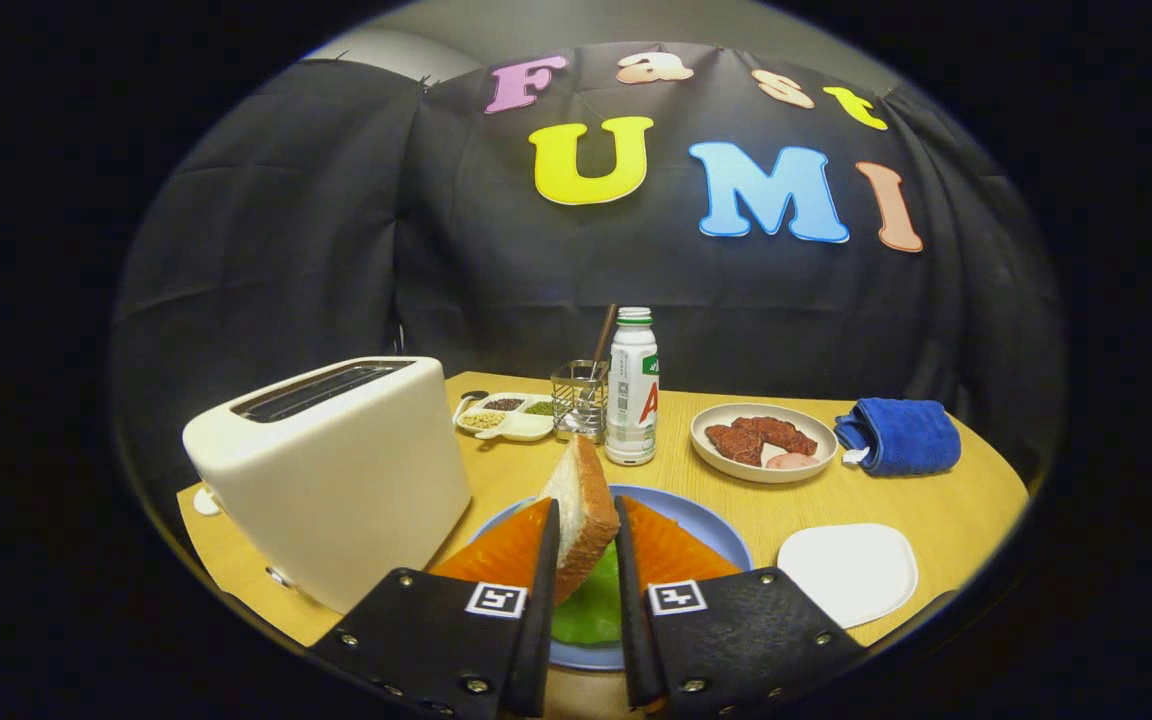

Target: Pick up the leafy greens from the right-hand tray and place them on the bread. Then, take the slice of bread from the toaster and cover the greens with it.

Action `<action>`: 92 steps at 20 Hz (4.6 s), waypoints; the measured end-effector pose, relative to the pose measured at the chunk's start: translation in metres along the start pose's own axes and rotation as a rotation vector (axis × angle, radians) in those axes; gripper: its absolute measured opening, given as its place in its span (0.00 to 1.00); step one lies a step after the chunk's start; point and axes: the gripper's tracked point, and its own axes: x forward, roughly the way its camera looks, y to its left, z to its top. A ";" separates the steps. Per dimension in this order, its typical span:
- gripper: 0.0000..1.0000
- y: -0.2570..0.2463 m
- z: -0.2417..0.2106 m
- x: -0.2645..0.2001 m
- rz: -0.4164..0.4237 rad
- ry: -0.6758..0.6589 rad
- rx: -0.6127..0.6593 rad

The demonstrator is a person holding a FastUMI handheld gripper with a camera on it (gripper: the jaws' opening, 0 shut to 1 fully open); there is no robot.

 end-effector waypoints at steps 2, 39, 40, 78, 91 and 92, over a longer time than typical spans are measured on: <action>0.35 -0.004 -0.004 0.001 0.006 0.010 -0.015; 0.72 -0.150 0.037 -0.061 -0.049 -0.212 0.009; 0.72 -0.167 0.036 -0.067 -0.069 -0.214 -0.001; 0.72 -0.588 -0.094 -0.191 -0.307 -0.137 0.037; 0.76 -0.580 -0.091 -0.242 -0.321 -0.211 0.090; 0.76 -0.579 -0.094 -0.243 -0.321 -0.210 0.089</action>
